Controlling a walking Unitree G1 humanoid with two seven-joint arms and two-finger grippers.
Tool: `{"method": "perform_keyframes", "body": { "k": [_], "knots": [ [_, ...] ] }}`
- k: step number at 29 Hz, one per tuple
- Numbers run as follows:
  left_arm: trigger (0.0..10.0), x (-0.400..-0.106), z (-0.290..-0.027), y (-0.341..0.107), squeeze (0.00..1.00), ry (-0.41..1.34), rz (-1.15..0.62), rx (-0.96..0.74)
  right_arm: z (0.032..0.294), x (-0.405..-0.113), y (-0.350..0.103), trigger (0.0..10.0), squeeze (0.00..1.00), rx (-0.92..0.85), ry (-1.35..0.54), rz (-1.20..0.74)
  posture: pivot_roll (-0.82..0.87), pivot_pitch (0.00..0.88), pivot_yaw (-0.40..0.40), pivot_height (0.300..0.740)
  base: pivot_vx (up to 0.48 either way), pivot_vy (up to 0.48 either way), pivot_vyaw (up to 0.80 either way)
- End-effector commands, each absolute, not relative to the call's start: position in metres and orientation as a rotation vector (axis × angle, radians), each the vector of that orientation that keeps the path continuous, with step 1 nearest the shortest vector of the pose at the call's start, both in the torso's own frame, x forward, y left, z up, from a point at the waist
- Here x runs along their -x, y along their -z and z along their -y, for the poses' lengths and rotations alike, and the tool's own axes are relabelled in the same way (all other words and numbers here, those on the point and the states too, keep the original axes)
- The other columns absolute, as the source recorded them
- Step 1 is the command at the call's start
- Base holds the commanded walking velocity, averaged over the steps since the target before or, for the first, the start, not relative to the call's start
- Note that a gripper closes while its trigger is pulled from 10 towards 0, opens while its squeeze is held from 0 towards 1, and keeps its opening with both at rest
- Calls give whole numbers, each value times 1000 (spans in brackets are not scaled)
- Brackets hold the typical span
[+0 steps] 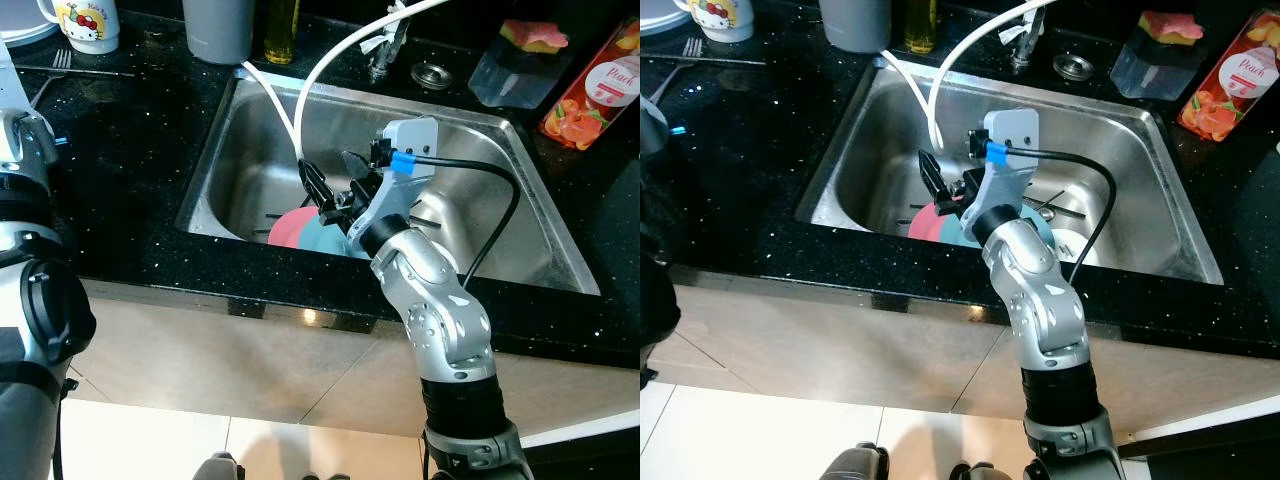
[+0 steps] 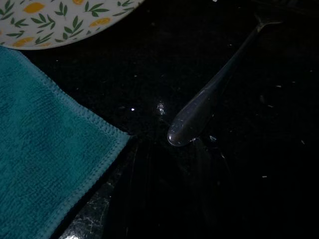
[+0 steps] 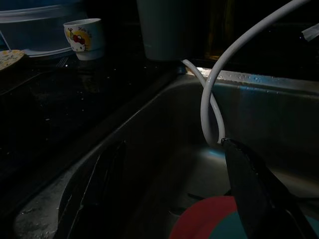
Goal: Kitchen organization
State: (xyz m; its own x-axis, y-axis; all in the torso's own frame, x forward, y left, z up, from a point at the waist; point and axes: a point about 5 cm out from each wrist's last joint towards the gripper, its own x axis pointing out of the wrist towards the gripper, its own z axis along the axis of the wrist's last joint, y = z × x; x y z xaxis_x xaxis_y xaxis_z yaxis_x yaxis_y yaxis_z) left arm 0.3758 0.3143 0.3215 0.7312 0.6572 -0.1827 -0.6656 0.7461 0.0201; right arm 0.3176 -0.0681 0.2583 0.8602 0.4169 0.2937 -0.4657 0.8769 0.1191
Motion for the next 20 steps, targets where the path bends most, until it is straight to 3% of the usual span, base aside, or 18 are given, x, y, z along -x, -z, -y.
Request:
{"method": "perform_keyframes", "body": {
  "k": [1,12,16,17,20],
  "knots": [
    [10000,-373,-321,-320,0,-743,-218,91,73,-315,-259,10000,0,-200,-454,268,325,195,-117,740,0,0,0],
    [10000,-378,-311,-299,0,-594,-354,298,74,-314,-258,10000,0,-206,-446,263,316,194,-121,740,0,0,0],
    [10000,-388,-293,-301,0,-442,-339,246,74,-315,-258,10000,0,-207,-448,263,316,191,-123,740,0,0,0],
    [10000,-391,-287,-308,0,-432,-301,124,74,-315,-258,10000,0,-207,-448,264,317,190,-124,740,0,0,0],
    [10000,-394,-280,-314,0,-410,-257,2,73,-315,-258,10000,0,-207,-449,264,316,186,-123,740,0,0,0]
  ]
}}
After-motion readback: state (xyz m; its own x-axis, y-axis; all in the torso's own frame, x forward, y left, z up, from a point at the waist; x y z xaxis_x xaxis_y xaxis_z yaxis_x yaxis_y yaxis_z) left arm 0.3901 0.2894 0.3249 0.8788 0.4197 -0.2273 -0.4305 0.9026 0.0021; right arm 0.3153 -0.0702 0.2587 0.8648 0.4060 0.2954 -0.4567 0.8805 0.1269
